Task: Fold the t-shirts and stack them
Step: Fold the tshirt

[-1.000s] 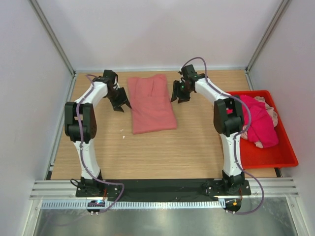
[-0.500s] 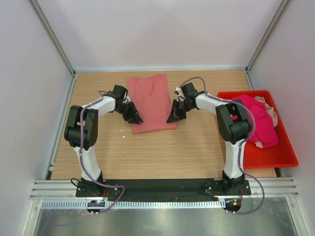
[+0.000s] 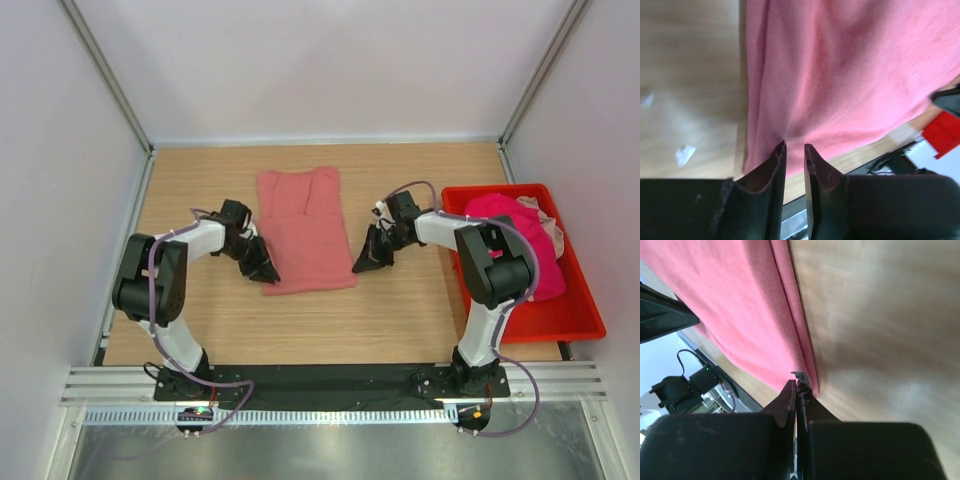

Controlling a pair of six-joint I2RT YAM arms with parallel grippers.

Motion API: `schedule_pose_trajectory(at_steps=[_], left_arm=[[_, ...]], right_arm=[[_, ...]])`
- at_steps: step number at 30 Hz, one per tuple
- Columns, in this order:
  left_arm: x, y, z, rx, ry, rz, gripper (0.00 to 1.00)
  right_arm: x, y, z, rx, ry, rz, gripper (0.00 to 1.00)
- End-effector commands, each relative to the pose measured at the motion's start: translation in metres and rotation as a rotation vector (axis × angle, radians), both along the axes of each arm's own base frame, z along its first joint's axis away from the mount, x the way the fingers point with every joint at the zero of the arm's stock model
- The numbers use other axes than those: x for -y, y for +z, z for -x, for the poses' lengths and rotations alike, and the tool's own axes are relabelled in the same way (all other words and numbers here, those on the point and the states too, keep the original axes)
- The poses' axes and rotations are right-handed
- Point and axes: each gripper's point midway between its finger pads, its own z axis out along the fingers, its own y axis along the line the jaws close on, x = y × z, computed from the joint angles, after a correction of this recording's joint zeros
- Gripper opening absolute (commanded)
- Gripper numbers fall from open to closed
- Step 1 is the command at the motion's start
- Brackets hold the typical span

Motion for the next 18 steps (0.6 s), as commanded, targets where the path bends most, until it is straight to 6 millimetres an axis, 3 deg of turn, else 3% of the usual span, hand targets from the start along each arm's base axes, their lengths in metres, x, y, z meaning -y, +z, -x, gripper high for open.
schedule_pose_trajectory(at_steps=[1, 4, 5, 6, 7, 9, 12, 14, 16, 18], left_arm=[[-0.015, 0.020, 0.014, 0.024, -0.046, -0.070, 0.24], [-0.006, 0.058, -0.012, 0.122, -0.047, -0.028, 0.28], [-0.004, 0.063, -0.018, 0.133, -0.047, -0.028, 0.29], [-0.001, 0.079, -0.035, 0.175, -0.040, -0.015, 0.29], [0.001, 0.074, -0.042, 0.158, -0.039, -0.012, 0.29], [0.003, 0.085, -0.064, 0.184, -0.025, 0.001, 0.29], [0.000, 0.077, -0.092, 0.181, 0.014, 0.014, 0.29], [0.001, 0.061, -0.106, 0.160, 0.025, 0.030, 0.29], [0.000, 0.060, -0.123, 0.179, 0.025, 0.041, 0.29], [0.000, 0.042, -0.132, 0.160, 0.006, 0.033, 0.29]], right_arm=[[-0.001, 0.041, -0.008, 0.087, -0.013, -0.011, 0.01], [-0.008, 0.067, -0.033, 0.166, -0.017, -0.031, 0.03], [-0.011, 0.071, -0.041, 0.181, -0.018, -0.035, 0.04], [-0.014, 0.061, -0.048, 0.155, -0.023, -0.031, 0.05], [-0.021, 0.075, -0.065, 0.190, -0.022, -0.057, 0.08], [-0.029, 0.066, -0.083, 0.183, -0.032, -0.068, 0.13], [-0.042, 0.065, -0.114, 0.217, -0.024, -0.091, 0.18], [-0.047, 0.062, -0.125, 0.222, -0.019, -0.107, 0.19], [-0.054, 0.052, -0.137, 0.208, -0.014, -0.123, 0.19], [-0.057, 0.047, -0.148, 0.215, -0.016, -0.127, 0.19]])
